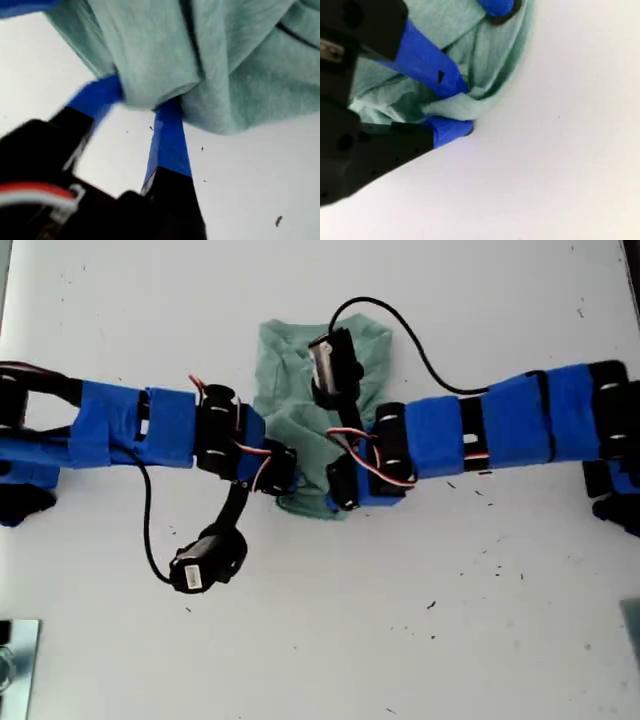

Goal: Fold t shirt

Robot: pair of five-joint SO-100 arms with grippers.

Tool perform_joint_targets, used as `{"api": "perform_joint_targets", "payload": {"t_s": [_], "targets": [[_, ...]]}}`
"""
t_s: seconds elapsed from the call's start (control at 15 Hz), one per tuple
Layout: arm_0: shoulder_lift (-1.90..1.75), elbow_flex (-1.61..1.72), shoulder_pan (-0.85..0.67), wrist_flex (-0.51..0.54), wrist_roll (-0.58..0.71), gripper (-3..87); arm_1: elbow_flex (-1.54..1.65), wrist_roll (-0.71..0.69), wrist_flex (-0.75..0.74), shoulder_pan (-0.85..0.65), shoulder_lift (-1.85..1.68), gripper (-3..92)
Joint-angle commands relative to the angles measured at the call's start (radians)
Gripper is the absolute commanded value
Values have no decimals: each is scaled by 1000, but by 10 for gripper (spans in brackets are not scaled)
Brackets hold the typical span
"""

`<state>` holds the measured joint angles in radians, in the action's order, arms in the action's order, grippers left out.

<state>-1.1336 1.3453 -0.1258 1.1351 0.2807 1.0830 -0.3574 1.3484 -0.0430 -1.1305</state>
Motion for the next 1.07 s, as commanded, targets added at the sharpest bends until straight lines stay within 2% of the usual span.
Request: {"api": "perform_joint_targets", "payload": {"t_s": [0.0, 0.27, 0.4, 0.6, 0.8, 1.0], "targets": [[-87, -5, 48, 2, -18, -1, -17, -5, 51, 37, -28, 24], [-308, -74, 245, -3, -29, -1, -64, -74, 118, 167, -413, 24], [-342, -127, 316, -5, -34, -1, -58, -40, 137, 242, -540, 24], [-333, -143, 367, -15, -51, -1, -28, 8, 103, 313, -541, 24], [-344, -143, 334, -12, -72, -1, 5, 28, 126, 284, -545, 24], [-373, -141, 170, 37, 5, -1, 89, 34, 192, 155, -623, 24]]}}
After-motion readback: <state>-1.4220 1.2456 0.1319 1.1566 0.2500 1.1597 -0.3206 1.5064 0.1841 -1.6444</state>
